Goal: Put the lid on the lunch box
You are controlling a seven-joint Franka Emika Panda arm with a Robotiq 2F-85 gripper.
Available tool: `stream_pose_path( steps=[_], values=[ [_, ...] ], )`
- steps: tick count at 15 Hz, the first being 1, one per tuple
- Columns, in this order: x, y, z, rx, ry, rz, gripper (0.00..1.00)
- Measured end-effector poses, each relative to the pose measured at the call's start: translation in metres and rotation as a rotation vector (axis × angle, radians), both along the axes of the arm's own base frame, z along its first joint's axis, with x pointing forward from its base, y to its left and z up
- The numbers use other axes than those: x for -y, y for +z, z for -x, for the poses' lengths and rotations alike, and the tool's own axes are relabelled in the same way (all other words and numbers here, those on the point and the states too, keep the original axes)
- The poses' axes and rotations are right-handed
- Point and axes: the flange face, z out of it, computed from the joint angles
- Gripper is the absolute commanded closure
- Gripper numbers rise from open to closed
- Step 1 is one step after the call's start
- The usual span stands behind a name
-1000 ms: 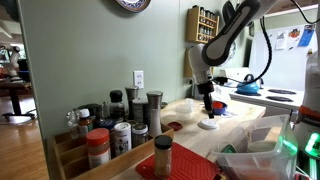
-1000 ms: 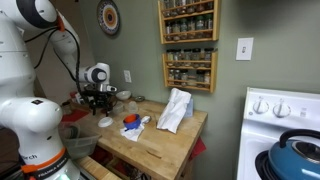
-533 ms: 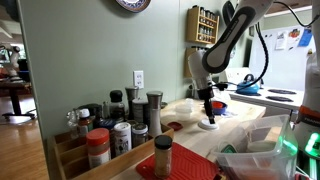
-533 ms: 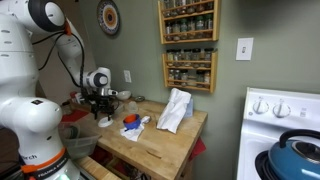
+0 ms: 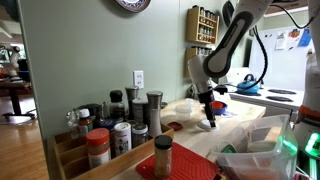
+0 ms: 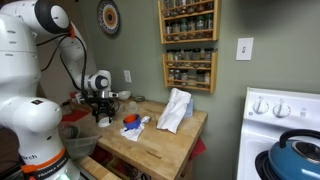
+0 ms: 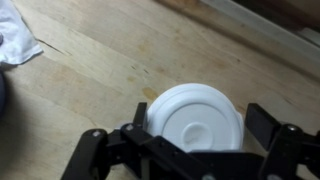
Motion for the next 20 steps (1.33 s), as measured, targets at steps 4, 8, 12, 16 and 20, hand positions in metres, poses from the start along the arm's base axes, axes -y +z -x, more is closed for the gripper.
stream_pose_path(
  steps=[4,8,12,16,20],
  values=[
    [-0.002,-0.003,-0.003,0.027,-0.03,0.005,0.0],
    [-0.004,-0.003,-0.006,0.062,-0.048,0.014,0.0],
    [-0.005,-0.003,-0.012,0.106,-0.075,0.006,0.0],
    [-0.004,-0.001,-0.017,0.15,-0.096,-0.011,0.15],
    [0.0,0.002,-0.022,0.171,-0.106,-0.018,0.36]
  ],
)
